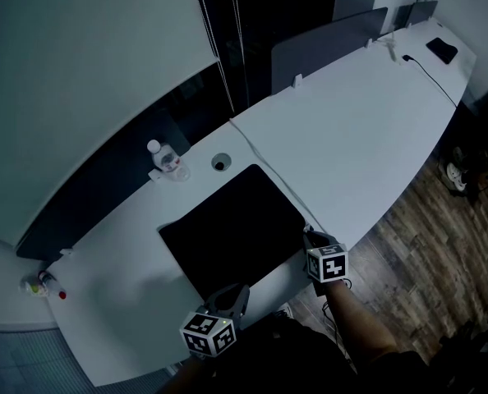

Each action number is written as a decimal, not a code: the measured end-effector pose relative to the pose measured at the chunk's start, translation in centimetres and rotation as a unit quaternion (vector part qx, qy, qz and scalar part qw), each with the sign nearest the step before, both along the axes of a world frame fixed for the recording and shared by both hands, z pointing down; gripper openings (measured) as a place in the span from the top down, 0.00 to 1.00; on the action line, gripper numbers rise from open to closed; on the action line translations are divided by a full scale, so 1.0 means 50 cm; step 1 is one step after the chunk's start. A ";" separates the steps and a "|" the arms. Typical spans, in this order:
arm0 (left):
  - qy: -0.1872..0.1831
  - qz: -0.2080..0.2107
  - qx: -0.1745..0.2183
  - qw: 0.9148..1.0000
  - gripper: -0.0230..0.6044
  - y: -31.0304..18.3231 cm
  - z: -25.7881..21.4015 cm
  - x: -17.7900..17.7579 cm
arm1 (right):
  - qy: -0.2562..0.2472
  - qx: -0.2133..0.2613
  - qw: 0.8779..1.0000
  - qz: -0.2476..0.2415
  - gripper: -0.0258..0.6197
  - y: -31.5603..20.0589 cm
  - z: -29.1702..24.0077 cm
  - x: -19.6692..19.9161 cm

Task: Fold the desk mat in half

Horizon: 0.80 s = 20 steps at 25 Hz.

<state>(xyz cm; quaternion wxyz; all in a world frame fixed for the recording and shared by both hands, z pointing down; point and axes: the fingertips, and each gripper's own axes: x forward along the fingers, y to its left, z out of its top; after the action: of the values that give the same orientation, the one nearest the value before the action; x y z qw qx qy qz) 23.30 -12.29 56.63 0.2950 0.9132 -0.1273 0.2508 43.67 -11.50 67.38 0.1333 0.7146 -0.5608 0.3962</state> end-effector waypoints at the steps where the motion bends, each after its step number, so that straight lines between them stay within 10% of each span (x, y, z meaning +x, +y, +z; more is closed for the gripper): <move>1: 0.001 -0.002 0.001 1.000 0.95 0.001 -0.001 -0.001 | 0.000 0.000 1.000 -0.001 0.89 0.000 -0.001 -0.001; 20: 0.007 -0.073 0.031 0.997 0.95 0.090 -0.048 -0.035 | 0.013 0.078 0.995 -0.059 0.92 0.039 -0.104 -0.031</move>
<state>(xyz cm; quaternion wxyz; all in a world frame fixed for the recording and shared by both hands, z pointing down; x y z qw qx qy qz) 21.53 -7.78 54.25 0.2846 0.9119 -0.1990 0.2187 42.12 -9.55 62.17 0.1075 0.6939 -0.6294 0.3329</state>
